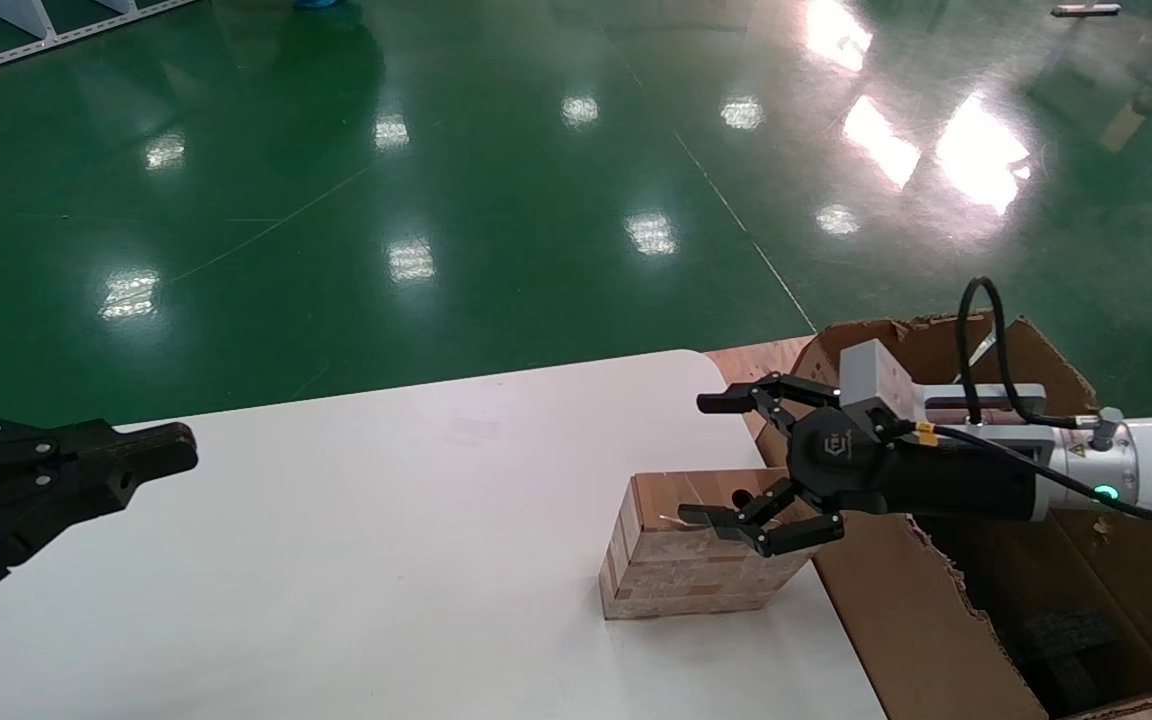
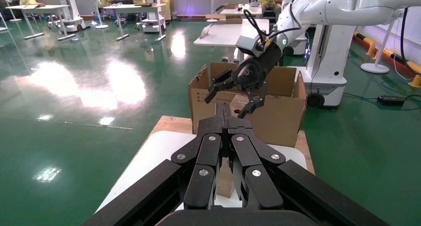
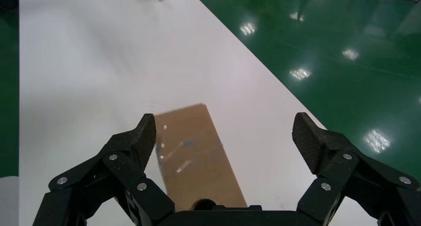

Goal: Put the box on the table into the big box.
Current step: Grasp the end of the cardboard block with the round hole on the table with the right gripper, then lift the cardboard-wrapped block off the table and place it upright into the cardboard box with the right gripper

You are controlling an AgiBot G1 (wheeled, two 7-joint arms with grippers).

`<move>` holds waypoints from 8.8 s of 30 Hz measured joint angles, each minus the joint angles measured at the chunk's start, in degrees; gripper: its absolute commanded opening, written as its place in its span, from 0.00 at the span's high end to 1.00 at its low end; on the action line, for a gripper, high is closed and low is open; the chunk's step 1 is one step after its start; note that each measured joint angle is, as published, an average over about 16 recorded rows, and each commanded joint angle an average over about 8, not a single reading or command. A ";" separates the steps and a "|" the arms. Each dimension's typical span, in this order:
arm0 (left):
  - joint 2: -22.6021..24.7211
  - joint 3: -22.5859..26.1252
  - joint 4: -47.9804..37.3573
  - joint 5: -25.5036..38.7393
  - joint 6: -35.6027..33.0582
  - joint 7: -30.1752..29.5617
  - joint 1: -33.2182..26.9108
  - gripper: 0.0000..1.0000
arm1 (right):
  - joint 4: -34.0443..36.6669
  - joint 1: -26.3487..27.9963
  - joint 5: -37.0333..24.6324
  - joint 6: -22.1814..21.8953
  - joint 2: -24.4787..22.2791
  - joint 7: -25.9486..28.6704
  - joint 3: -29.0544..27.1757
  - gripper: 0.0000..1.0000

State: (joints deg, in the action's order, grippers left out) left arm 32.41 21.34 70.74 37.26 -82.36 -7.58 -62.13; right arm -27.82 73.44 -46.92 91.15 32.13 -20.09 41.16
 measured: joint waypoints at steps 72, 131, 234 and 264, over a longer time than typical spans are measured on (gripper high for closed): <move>0.00 0.00 0.00 0.00 0.01 0.00 0.00 0.77 | 1.57 4.39 7.29 -0.42 -2.60 -3.44 18.84 0.00; -0.01 0.00 -0.02 -0.01 0.01 0.01 0.01 0.00 | -5.32 6.94 9.30 -1.42 -5.24 2.41 19.14 1.00; -0.01 0.01 -0.02 -0.01 0.02 0.01 0.01 0.00 | -10.52 -28.01 99.82 -34.91 -29.57 -13.26 49.89 1.00; -0.01 0.02 -0.02 -0.01 0.02 0.01 0.01 0.00 | 1.21 -32.66 101.73 -31.52 -23.04 -7.95 52.90 1.00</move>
State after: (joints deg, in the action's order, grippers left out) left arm 32.40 21.36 70.72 37.24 -82.35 -7.57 -62.12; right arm -26.61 40.78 54.81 59.63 9.09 -28.04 94.05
